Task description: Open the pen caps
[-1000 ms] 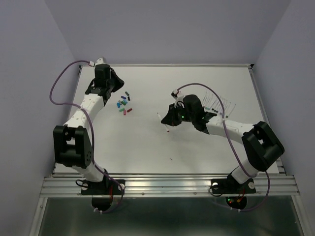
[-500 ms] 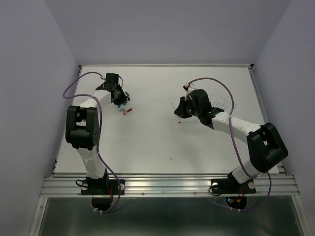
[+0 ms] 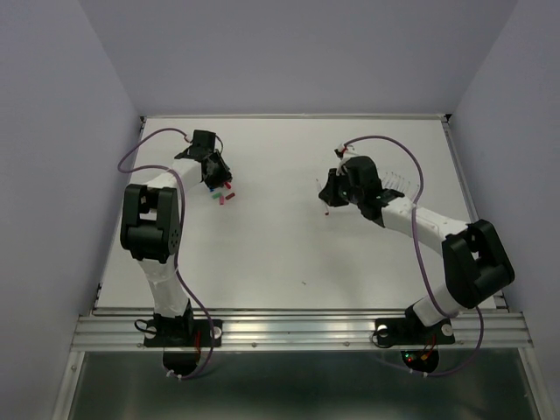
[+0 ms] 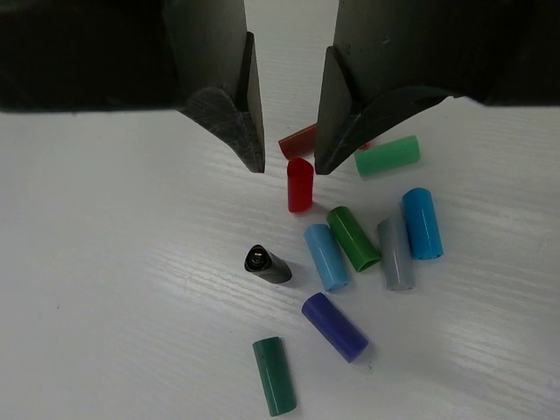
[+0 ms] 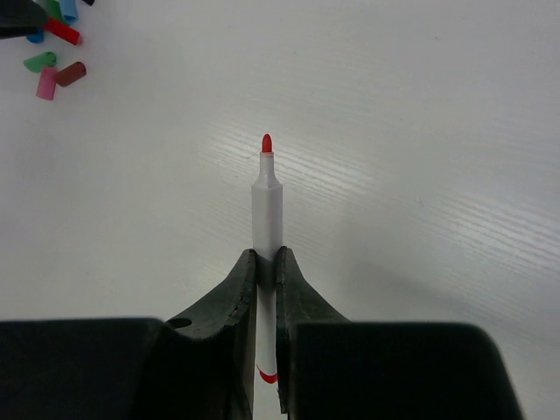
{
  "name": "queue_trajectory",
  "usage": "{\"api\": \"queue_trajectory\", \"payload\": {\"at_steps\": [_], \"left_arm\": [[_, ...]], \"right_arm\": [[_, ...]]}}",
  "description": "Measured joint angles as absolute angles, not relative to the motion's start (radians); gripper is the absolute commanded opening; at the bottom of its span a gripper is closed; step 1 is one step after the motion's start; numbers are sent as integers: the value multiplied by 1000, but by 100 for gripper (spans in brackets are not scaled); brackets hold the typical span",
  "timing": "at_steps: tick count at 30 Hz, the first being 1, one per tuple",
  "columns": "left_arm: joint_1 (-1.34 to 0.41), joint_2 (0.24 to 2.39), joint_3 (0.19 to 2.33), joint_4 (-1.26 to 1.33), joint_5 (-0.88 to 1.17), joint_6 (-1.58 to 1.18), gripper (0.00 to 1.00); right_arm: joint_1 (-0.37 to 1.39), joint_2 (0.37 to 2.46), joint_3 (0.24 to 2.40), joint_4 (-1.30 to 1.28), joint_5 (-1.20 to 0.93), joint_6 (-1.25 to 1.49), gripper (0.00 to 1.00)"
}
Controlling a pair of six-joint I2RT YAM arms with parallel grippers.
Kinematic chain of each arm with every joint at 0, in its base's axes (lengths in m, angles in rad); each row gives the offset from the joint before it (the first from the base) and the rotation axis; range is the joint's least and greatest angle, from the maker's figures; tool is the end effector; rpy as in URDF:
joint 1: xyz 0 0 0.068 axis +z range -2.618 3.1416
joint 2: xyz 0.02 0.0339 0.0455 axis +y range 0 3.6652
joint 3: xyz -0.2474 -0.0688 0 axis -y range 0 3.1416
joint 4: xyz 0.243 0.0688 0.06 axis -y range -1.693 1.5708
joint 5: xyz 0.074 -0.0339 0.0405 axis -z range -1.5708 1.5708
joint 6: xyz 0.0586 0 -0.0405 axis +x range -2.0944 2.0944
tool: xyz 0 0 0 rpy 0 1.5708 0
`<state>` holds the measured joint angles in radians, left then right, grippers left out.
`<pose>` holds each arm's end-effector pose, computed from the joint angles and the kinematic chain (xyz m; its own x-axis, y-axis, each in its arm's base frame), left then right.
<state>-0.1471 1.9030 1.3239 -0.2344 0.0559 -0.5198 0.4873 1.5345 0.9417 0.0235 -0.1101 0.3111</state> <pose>0.4228 -0.0660 0.1683 -0.7155 -0.3953 -0.5761 -0.1971 0.9052 -0.3765 0.3128 0.1731 0.2035 -0.6209 0.0153 -0.7837 -0.3751 0.8721 0.3142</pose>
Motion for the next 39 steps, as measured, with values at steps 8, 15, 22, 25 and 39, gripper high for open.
{"api": "queue_trajectory", "payload": {"at_steps": [8, 15, 22, 25, 39], "left_arm": [[-147, 1903, 1325, -237, 56, -520, 67], [-149, 1850, 1324, -248, 60, -522, 99], [-149, 1608, 1307, -209, 59, -525, 99], [-150, 1545, 1307, -191, 56, -524, 99], [-150, 1538, 1288, -196, 47, -524, 99]], "right_arm": [[449, 1534, 956, 6, -61, 319, 1], [424, 1587, 1076, -51, 101, 344, 1], [415, 1798, 1277, -136, 397, 420, 1], [412, 1901, 1374, -203, 493, 459, 1], [363, 2134, 1591, -367, 639, 542, 1]]}}
